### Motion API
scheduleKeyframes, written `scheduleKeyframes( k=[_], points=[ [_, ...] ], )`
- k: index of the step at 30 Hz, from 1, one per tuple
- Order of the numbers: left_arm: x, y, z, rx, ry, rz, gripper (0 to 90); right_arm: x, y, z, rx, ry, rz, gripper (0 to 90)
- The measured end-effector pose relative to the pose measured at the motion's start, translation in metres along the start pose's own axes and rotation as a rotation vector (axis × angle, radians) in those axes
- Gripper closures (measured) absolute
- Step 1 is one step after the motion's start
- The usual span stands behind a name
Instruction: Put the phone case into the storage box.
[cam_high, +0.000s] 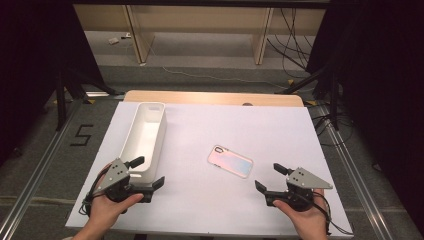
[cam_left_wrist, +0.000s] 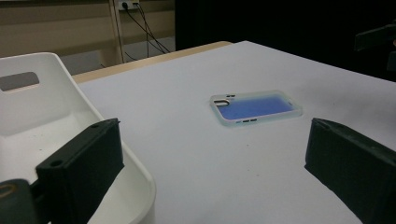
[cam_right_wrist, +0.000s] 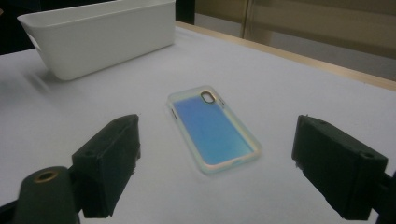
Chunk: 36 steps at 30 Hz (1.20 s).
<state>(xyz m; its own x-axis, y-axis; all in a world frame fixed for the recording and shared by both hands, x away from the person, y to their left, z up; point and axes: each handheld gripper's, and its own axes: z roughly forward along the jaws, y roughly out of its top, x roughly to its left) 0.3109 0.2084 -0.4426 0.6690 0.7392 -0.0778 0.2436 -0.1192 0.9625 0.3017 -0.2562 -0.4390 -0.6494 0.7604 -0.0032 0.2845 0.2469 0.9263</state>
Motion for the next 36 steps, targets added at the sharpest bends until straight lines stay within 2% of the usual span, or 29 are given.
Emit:
scheduleKeyframes(
  k=[3, 4, 7, 8, 9, 10, 12, 14, 15, 16, 18, 20, 21, 23, 24, 25, 26, 27, 28, 33, 36],
  points=[
    [0.001, 0.000, -0.001, -0.001, 0.008, -0.004, 3.6, -0.001, 0.001, -0.001, 0.017, 0.003, 0.006, 16.5],
    [0.001, 0.000, -0.001, 0.002, 0.011, -0.002, 3.6, -0.001, 0.000, 0.001, -0.008, 0.004, 0.018, 16.5],
    [0.001, 0.001, 0.000, 0.005, 0.013, -0.012, 3.8, -0.006, -0.002, 0.005, -0.001, -0.005, 0.013, 16.8],
    [0.001, 0.000, 0.001, 0.004, 0.008, -0.009, 3.9, -0.008, -0.002, 0.003, 0.030, -0.007, 0.012, 16.8],
    [0.000, 0.000, 0.000, 0.010, 0.006, -0.001, 4.3, -0.008, -0.003, 0.004, 0.021, -0.002, 0.027, 16.9],
    [0.000, -0.001, 0.000, 0.012, 0.003, 0.000, 4.3, -0.009, -0.003, 0.005, 0.011, -0.014, 0.020, 17.2],
    [0.001, 0.001, 0.000, -0.004, 0.005, -0.007, 4.4, -0.010, -0.001, 0.002, 0.033, -0.032, 0.007, 19.3],
    [0.002, 0.001, 0.000, 0.003, 0.012, -0.008, 4.7, -0.012, -0.001, 0.004, 0.012, -0.037, 0.001, 25.4],
    [0.003, -0.001, 0.001, 0.006, 0.006, -0.011, 4.9, -0.014, 0.000, 0.004, 0.013, -0.044, -0.002, 32.1],
    [0.002, -0.001, 0.001, 0.015, 0.008, -0.017, 4.9, -0.016, 0.001, 0.003, 0.002, -0.053, 0.000, 43.7],
    [0.003, -0.001, 0.001, 0.011, 0.007, -0.018, 4.9, -0.021, 0.002, 0.002, -0.014, -0.055, 0.009, 50.5],
    [0.003, -0.001, 0.000, 0.007, 0.009, -0.021, 5.1, -0.024, 0.002, 0.003, 0.008, -0.063, 0.018, 61.0],
    [0.003, -0.001, 0.001, 0.012, 0.008, -0.017, 5.2, -0.026, 0.001, 0.005, 0.006, -0.075, 0.010, 66.2],
    [0.003, -0.001, 0.001, 0.010, 0.001, -0.011, 5.4, -0.028, 0.003, 0.003, 0.052, -0.070, 0.001, 76.9],
    [0.003, 0.000, 0.000, 0.014, 0.005, -0.006, 5.5, -0.028, 0.004, 0.005, 0.049, -0.074, -0.002, 82.3],
    [0.003, -0.001, 0.000, 0.014, 0.005, -0.005, 5.7, -0.029, 0.006, 0.006, 0.071, -0.078, -0.023, 86.0],
    [0.003, -0.001, 0.000, 0.015, 0.005, -0.007, 5.9, -0.030, 0.008, 0.008, 0.060, -0.080, -0.042, 88.9],
    [0.003, -0.001, 0.000, 0.008, 0.003, -0.017, 6.0, -0.030, 0.009, 0.010, 0.071, -0.082, -0.038, 90.0],
    [0.003, -0.001, -0.001, 0.006, 0.007, -0.019, 6.1, -0.031, 0.012, 0.012, 0.082, -0.086, -0.062, 90.0],
    [0.002, -0.001, -0.003, 0.008, 0.004, -0.011, 6.5, -0.030, 0.023, 0.028, 0.154, -0.096, -0.111, 90.0],
    [0.002, -0.001, -0.003, 0.004, 0.005, -0.011, 6.8, -0.030, 0.028, 0.038, 0.196, -0.093, -0.102, 90.0]
  ],
)
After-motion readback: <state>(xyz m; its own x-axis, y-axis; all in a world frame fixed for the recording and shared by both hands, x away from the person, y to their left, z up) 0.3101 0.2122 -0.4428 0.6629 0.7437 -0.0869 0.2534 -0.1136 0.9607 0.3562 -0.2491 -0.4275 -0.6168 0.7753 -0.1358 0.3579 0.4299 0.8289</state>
